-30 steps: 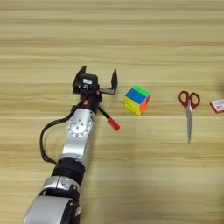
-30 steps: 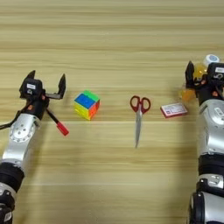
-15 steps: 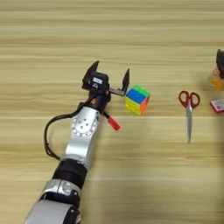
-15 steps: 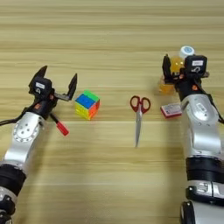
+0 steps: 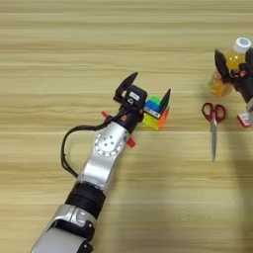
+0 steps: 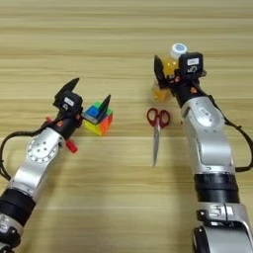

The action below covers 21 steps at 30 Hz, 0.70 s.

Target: Move the objects on the table

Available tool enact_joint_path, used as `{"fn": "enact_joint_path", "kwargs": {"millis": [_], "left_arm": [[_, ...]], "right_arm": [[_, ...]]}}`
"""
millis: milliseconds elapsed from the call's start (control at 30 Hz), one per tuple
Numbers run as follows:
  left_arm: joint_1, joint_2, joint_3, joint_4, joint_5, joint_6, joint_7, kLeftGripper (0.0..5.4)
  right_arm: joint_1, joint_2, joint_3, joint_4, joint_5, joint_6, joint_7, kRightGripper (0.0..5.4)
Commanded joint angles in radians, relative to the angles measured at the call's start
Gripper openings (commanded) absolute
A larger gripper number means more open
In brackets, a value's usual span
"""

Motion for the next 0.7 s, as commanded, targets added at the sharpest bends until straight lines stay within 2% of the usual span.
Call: {"fn": "enact_joint_path", "kwargs": {"millis": [33, 200, 400, 700], "left_arm": [[-0.021, -0.012, -0.029, -0.016, 0.015, 0.031, -0.023, 5.4], [-0.031, -0.018, -0.048, -0.029, 0.024, 0.039, -0.027, 5.4], [-0.018, -0.019, -0.064, -0.073, 0.029, 0.055, -0.031, 5.4], [-0.026, -0.022, -0.066, -0.071, 0.03, 0.063, -0.023, 5.4]], "right_arm": [[-0.061, 0.012, 0.024, -0.046, 0.009, 0.047, 0.011, 3.5], [-0.097, 0.04, 0.069, -0.072, 0.02, 0.122, 0.036, 3.5], [-0.119, 0.071, 0.097, -0.069, 0.013, 0.153, 0.048, 3.5], [-0.101, 0.112, 0.163, -0.098, 0.003, 0.182, 0.072, 3.5]]}}
